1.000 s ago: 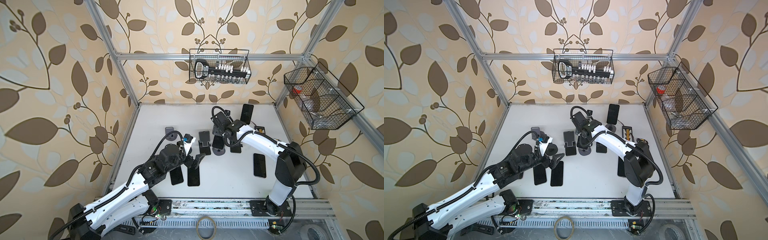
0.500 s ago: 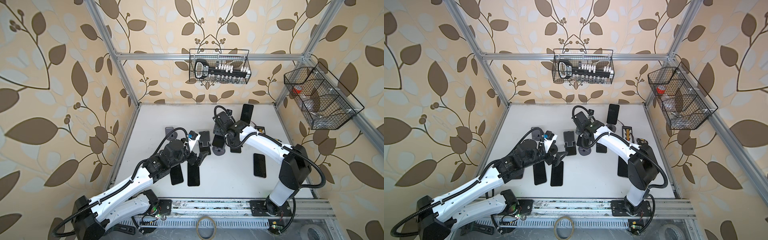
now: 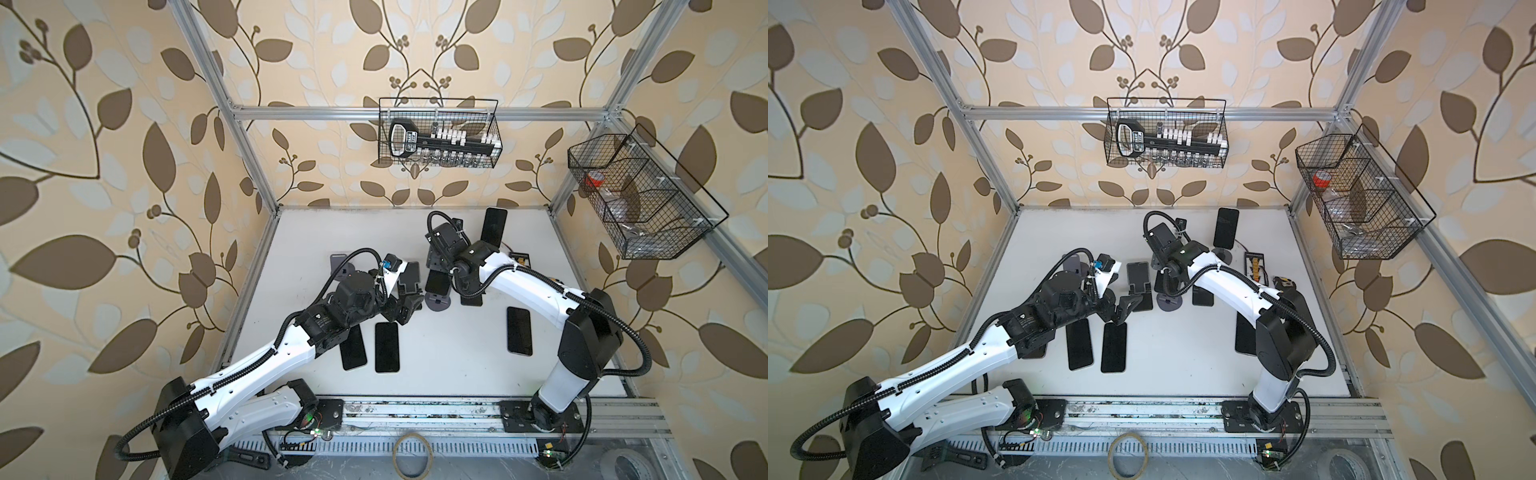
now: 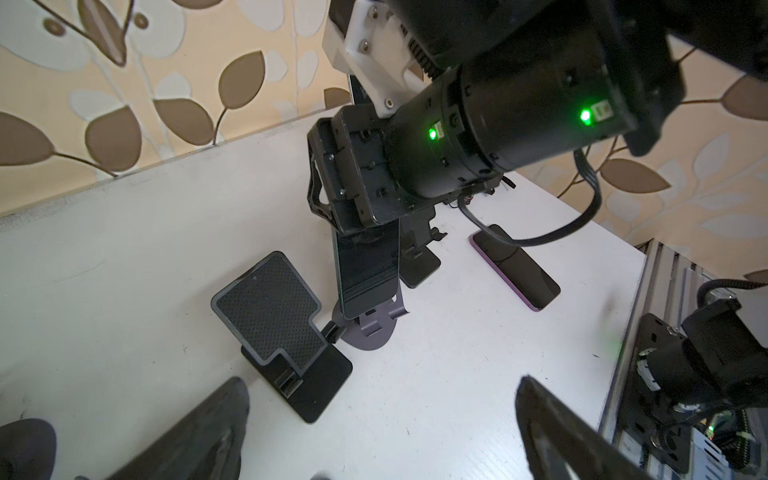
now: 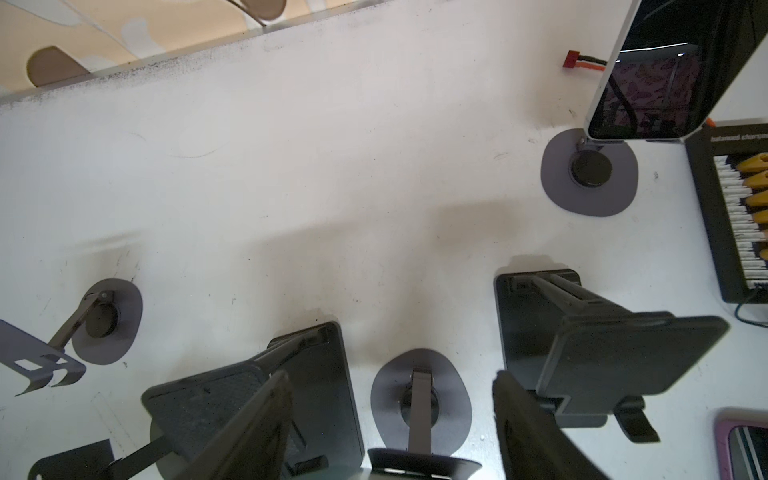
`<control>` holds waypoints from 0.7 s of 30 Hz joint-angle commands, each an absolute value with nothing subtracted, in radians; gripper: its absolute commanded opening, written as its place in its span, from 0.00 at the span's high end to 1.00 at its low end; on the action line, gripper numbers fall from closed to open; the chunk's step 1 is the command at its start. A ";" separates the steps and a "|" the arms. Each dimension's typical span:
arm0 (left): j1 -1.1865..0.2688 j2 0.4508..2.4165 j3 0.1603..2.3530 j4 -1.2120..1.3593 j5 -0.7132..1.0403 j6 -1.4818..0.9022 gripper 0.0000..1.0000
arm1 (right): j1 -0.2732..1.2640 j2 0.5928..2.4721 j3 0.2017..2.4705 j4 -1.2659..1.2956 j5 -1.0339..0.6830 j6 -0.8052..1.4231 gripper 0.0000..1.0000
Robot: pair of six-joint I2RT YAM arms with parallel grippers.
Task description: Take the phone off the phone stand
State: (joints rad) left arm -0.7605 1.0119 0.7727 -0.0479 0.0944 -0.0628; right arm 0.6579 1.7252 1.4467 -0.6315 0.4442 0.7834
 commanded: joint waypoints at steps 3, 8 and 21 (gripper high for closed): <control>-0.767 1.034 0.838 0.018 0.071 -0.071 0.01 | 0.655 1.645 1.446 -0.612 0.447 0.763 0.64; -0.766 1.061 0.857 0.032 0.063 -0.074 0.01 | 0.655 1.614 1.443 -0.614 0.427 0.749 0.64; -0.767 1.023 0.880 -0.081 -0.063 -0.094 0.01 | 0.666 1.465 1.455 -0.807 0.231 0.792 0.65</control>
State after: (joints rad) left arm -0.7605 1.0740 0.8532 -0.0589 -0.0006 -0.0780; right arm 0.6590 1.5421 1.4467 -0.7483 0.3065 0.7639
